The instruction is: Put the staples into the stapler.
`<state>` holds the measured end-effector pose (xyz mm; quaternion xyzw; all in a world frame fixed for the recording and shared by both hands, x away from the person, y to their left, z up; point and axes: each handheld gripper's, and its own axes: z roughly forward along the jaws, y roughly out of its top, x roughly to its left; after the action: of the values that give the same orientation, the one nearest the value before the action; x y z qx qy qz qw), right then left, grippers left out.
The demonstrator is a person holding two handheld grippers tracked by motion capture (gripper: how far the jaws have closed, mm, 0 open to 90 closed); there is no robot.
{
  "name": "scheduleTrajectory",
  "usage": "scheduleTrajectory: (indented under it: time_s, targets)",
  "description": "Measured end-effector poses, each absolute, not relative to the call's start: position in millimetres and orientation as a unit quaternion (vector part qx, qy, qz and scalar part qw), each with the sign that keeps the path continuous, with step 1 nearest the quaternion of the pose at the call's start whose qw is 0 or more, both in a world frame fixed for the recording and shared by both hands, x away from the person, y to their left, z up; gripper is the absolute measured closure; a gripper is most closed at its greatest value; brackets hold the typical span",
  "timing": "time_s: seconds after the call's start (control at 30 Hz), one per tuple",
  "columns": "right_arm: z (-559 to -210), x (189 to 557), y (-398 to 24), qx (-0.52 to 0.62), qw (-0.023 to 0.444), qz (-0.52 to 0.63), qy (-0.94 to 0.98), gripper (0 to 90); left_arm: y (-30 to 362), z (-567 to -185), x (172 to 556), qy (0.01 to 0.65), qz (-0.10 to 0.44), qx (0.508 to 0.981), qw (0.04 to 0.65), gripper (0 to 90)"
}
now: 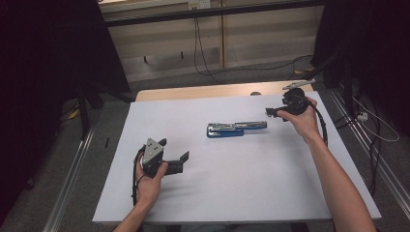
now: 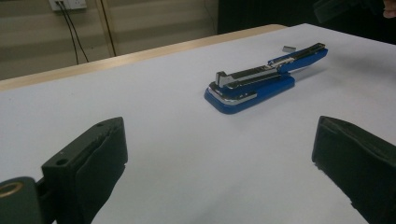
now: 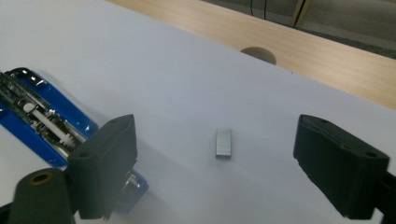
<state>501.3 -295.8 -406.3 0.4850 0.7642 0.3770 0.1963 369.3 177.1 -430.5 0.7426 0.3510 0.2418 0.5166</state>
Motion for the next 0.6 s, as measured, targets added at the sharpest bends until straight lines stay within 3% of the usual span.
scheduleTrajectory:
  time_s: [0.6]
  targets:
    - [-421, 528, -291, 0.486, 0.152, 0.319, 0.799, 45.6, 173, -433, 370, 0.350, 0.242, 0.751, 0.505, 2.8]
